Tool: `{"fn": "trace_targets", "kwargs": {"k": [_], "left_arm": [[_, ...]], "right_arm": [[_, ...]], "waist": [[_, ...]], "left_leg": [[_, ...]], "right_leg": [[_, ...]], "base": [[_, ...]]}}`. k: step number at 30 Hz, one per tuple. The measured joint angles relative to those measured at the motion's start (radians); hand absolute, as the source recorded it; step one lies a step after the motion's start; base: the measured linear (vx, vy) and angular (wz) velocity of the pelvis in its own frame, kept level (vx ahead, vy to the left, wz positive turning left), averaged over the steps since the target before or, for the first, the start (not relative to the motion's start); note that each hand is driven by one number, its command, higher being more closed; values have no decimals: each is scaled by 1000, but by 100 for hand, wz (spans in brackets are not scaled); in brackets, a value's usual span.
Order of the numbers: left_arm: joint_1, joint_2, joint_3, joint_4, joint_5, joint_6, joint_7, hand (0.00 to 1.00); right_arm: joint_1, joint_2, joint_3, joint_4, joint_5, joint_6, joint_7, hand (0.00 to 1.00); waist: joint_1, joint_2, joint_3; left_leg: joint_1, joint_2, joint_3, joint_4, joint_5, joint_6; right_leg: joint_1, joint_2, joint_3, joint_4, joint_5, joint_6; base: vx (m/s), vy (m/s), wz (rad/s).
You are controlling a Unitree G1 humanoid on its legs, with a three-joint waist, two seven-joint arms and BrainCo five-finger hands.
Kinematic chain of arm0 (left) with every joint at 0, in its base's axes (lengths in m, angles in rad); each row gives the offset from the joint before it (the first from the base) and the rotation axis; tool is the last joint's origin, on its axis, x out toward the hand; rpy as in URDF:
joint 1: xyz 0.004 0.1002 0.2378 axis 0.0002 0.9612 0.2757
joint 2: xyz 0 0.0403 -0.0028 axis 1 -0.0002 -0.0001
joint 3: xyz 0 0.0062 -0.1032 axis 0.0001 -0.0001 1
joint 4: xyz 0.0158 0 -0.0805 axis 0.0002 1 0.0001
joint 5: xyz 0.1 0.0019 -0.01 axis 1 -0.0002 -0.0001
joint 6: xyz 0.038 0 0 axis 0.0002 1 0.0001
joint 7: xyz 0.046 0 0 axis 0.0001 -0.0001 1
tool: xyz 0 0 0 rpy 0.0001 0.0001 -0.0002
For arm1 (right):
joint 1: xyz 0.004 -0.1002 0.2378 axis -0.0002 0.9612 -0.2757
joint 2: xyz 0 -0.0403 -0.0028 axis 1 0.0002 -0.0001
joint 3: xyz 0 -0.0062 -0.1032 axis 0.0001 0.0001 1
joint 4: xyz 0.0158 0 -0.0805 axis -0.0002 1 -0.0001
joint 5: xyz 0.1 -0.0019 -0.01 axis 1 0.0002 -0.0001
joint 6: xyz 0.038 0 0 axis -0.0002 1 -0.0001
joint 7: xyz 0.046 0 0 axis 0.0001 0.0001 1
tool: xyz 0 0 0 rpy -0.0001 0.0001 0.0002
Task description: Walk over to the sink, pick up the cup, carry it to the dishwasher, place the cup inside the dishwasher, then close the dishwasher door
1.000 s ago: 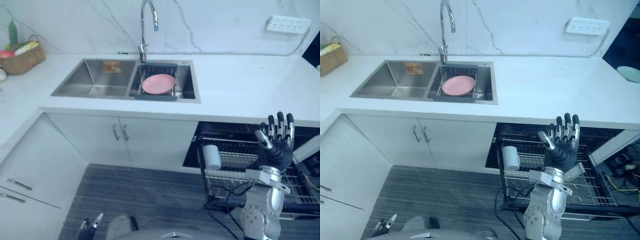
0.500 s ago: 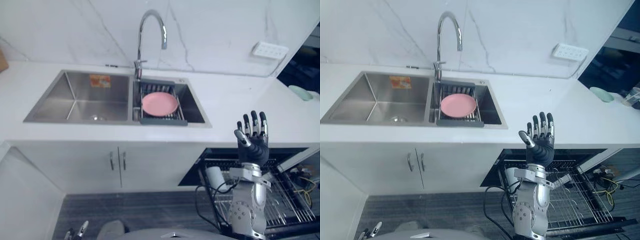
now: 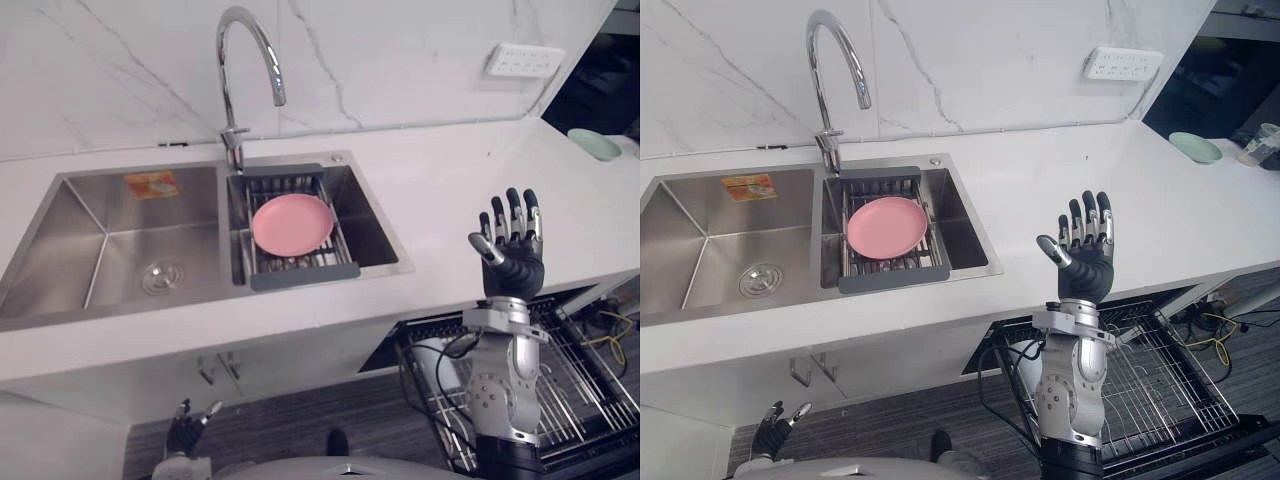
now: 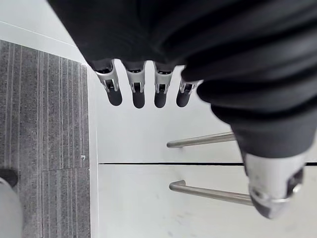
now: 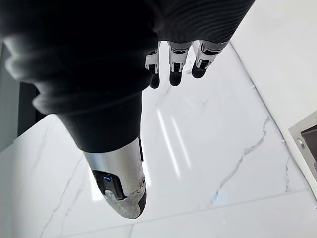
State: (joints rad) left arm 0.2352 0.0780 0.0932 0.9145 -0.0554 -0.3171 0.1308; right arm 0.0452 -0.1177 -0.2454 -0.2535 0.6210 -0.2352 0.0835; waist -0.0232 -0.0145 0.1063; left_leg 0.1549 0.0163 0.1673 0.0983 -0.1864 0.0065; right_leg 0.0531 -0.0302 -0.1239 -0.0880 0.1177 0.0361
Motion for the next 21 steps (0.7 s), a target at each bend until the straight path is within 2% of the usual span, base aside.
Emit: {"fn": "trace_targets", "kwargs": {"k": [7, 10, 12, 15, 16, 18, 21], "left_arm": [[0, 6, 23, 13, -11, 6, -10, 0], [13, 10, 45, 54, -31, 39, -28, 0], [21, 11, 63, 73, -44, 62, -41, 0], [18, 22, 76, 115, -61, 100, -54, 0], [14, 21, 97, 130, -61, 120, -57, 0], [11, 21, 106, 137, -60, 136, -56, 0], [-2, 21, 111, 137, -58, 144, -50, 0]], "right_arm": [[1, 0, -2, 0, 1, 6, 1, 0], [4, 0, -2, 0, -1, 28, 4, 0], [14, -1, -6, 0, -49, 41, 5, 0], [41, -32, -10, -1, -249, 60, 1, 0], [36, -64, -6, -2, -355, 65, -2, 0], [4, -131, 12, -3, -548, 65, -9, 0], [-16, -189, 41, -5, -721, 64, -24, 0]], "waist": [[13, -12, -9], [22, -13, -22], [23, -16, -31], [16, -23, -53], [18, -23, -59], [18, -20, -60], [12, -21, -61]], "left_leg": [[-29, 0, -3, -17, 17, 2], [-31, 4, 0, -29, 22, -6], [-38, 5, 1, -48, 30, -9], [-51, 28, 58, -54, 30, -25], [-40, 30, 63, -54, 32, -28], [-28, 30, 82, -53, 31, -32], [-23, 28, 82, -52, 29, -35]], "right_leg": [[-28, -11, -36, 5, 0, 0], [-35, -15, -98, 5, 0, 0], [-40, -17, -132, 4, -5, 0], [-46, -21, -167, 0, -22, -1], [-46, -20, -165, 0, -17, -2], [-42, -17, -161, 6, -2, -1], [-36, -20, -161, 6, 4, 2]], "base": [[4, -4, 8], [3, -3, 1], [-13, -5, 6], [7, -10, 18], [81, -7, -3], [72, 17, -15], [-7, 23, -3]]}}
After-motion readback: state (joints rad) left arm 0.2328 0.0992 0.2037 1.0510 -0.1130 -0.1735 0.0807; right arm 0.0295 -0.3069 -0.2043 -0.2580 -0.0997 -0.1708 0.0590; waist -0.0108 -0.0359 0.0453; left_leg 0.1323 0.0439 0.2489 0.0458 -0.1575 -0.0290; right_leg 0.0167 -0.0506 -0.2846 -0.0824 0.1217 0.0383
